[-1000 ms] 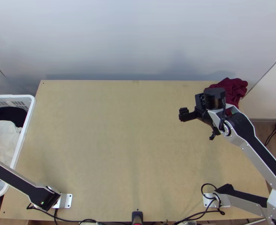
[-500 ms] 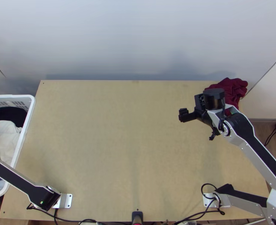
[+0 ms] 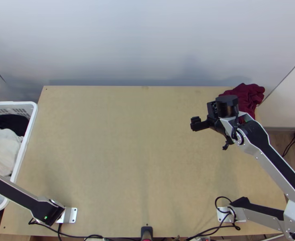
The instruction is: Fold the t-shirt
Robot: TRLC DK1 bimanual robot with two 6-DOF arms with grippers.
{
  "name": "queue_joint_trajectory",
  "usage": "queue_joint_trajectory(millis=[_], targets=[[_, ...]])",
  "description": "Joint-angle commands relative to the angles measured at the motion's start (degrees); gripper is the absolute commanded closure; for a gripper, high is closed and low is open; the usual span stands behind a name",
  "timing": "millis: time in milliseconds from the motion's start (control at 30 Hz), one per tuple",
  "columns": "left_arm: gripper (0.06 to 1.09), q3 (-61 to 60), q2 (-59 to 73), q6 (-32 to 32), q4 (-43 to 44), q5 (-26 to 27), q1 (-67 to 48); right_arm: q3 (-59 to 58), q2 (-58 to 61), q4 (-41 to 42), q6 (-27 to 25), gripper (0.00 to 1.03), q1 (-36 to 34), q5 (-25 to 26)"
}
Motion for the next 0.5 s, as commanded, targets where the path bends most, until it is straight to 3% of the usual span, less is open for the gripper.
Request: queue_joint_trajectory(millis=[0,467], targets=[[1.05,5.8,-7.7,-0.3,-3.4,0.4,-1.0,-0.4,0.2,0.4,0.1,0.05,0.0,-0.1],[1.05,11.0,-16.2,-0.4,1.1,-1.2,-3.1,-4.1,-4.1,0.8,0.0,0.05,-0.1,0.0]])
